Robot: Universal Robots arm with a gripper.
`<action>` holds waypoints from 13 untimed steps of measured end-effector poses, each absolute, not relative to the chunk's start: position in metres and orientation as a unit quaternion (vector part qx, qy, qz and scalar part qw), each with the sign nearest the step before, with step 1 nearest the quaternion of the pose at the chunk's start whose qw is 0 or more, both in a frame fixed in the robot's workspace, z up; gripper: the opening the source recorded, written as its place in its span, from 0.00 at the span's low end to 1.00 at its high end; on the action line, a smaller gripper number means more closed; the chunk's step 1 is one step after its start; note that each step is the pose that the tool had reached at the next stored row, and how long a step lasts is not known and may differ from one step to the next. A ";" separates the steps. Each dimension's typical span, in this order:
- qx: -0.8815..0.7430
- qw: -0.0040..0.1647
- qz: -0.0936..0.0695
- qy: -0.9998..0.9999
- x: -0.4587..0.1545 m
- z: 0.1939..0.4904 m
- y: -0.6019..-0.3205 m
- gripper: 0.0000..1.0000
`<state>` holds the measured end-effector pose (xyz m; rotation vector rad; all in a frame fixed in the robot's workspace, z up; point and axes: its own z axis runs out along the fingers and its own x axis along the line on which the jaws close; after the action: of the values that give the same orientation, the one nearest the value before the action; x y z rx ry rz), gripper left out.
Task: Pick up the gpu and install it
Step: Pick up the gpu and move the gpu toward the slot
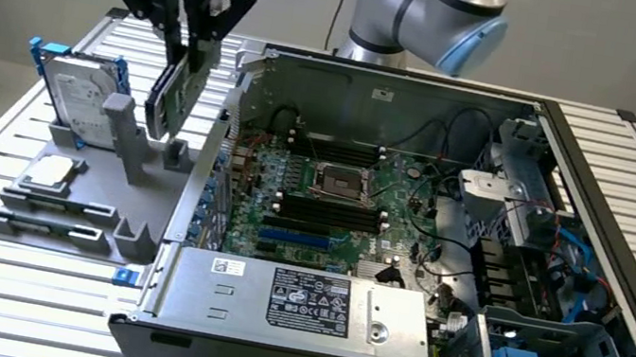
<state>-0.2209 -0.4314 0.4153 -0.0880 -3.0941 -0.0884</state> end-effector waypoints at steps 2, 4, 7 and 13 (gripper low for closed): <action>-0.028 0.023 -0.031 -0.999 -0.212 0.421 -0.432 0.27; -0.028 0.023 -0.033 -0.999 -0.203 0.426 -0.434 0.27; -0.028 0.023 -0.035 -0.999 -0.189 0.429 -0.435 0.27; -0.028 0.023 -0.037 -0.999 -0.162 0.430 -0.438 0.27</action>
<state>-0.1621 -0.4384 0.4297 -0.0875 -3.0929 -0.1159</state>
